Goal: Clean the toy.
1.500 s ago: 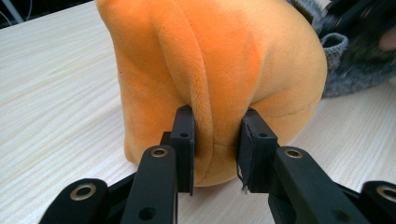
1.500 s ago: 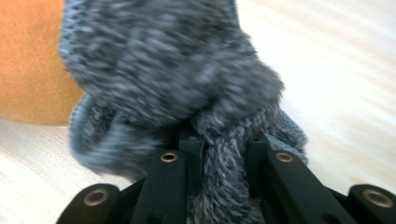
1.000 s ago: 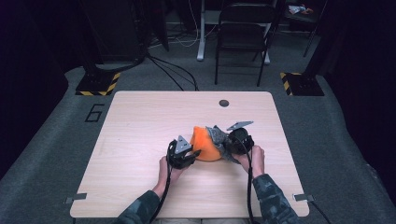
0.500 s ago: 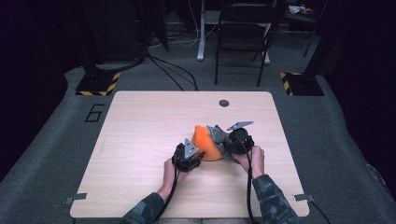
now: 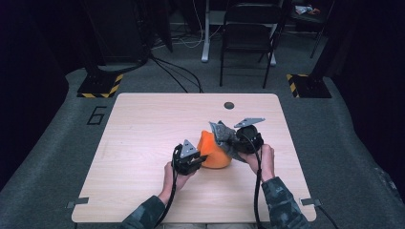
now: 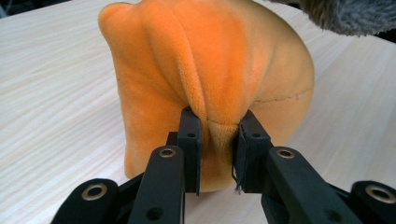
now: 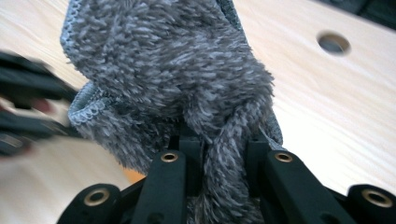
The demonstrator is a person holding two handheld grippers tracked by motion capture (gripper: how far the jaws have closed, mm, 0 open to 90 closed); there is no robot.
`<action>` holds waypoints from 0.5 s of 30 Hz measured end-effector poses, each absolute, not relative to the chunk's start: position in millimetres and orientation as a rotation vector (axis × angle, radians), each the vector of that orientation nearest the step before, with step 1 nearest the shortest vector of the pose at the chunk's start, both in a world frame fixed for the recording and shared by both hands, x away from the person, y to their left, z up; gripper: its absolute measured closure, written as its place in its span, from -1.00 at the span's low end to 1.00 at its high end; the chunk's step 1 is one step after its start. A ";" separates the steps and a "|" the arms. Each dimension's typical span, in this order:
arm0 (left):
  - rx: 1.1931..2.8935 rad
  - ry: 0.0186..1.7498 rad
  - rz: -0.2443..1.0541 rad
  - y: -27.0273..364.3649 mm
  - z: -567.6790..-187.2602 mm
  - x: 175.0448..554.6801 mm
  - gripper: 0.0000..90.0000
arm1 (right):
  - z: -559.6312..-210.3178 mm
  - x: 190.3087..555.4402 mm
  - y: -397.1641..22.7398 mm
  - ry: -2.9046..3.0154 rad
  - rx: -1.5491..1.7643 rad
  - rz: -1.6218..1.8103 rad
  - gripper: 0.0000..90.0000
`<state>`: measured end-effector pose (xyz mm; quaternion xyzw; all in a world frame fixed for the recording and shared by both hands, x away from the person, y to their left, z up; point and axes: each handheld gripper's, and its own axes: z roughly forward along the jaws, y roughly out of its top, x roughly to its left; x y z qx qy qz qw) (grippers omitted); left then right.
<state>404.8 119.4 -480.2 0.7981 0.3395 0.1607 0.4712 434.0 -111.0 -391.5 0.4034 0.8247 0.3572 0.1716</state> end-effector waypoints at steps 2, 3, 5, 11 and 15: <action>1.964 0.829 0.377 118.0 -479.7 404.3 0.67 | -388.4 428.7 -100.4 2.349 1.107 1.051 0.68; 1.975 0.812 0.375 114.0 -479.8 402.1 0.67 | -390.0 427.2 -93.5 2.372 1.093 1.045 0.68; 1.983 0.802 0.381 112.2 -480.2 401.6 0.66 | -399.1 427.1 -79.4 2.403 1.072 1.028 0.68; 2.010 0.793 0.402 112.4 -487.7 406.8 0.65 | -412.8 432.7 -71.8 2.408 1.072 0.946 0.68; 2.007 0.797 0.392 113.8 -488.7 408.6 0.64 | -413.4 434.7 -77.1 2.419 1.076 0.930 0.68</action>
